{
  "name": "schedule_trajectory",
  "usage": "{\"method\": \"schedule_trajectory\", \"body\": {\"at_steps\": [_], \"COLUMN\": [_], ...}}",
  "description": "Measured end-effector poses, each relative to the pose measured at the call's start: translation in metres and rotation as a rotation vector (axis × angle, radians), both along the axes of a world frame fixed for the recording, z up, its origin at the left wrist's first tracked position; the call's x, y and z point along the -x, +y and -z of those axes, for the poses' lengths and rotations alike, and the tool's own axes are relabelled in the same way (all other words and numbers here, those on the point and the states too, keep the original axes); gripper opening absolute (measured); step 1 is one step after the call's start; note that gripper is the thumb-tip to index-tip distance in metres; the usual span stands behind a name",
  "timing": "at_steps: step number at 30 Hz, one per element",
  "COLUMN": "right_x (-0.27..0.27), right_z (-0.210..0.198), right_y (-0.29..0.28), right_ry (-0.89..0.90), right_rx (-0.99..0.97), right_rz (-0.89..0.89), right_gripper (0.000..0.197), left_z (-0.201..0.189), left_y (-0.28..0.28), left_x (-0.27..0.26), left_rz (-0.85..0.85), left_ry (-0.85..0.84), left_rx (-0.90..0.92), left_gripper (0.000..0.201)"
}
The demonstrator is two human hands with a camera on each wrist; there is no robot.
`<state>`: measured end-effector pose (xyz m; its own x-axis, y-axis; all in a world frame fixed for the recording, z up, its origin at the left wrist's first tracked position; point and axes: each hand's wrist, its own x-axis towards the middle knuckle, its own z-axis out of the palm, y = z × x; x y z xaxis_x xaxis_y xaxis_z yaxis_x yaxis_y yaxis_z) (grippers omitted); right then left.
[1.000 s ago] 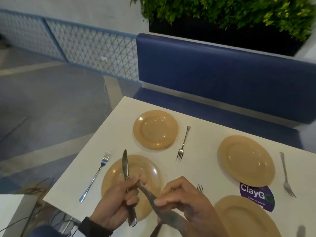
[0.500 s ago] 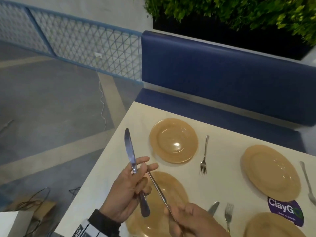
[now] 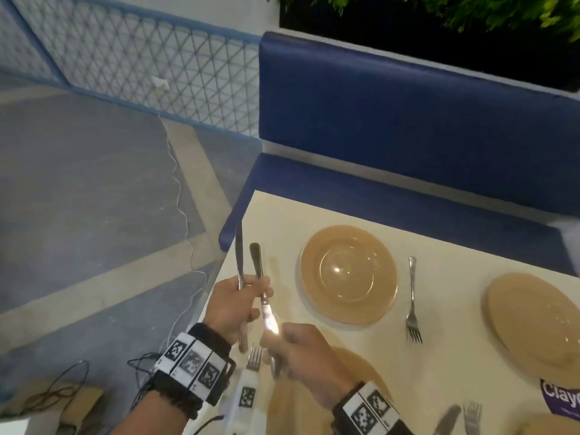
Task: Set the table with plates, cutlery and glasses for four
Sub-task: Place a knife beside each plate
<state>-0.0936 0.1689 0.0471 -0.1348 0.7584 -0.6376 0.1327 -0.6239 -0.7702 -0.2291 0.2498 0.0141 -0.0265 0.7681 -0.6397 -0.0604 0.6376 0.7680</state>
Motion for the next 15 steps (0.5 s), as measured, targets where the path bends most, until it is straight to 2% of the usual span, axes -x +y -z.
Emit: {"method": "schedule_trajectory", "body": {"at_steps": [5, 9, 15], "right_x": [-0.001, -0.001, 0.007], "right_z": [0.028, 0.047, 0.065], "right_y": [0.037, 0.063, 0.071], "right_ry": [-0.016, -0.092, -0.166], "right_rx": [0.072, 0.069, 0.145], "right_rz": [0.153, 0.175, 0.247], "right_gripper": [0.027, 0.033, 0.025], "left_z": [0.033, 0.05, 0.067], "left_y": [0.029, 0.059, 0.092], "left_x": [-0.014, -0.022, -0.033], "left_rz": [0.138, 0.165, 0.253], "left_ry": [0.076, 0.124, 0.314], "left_rx": [0.047, 0.075, -0.016], "left_gripper": [0.016, 0.015, 0.011]}}
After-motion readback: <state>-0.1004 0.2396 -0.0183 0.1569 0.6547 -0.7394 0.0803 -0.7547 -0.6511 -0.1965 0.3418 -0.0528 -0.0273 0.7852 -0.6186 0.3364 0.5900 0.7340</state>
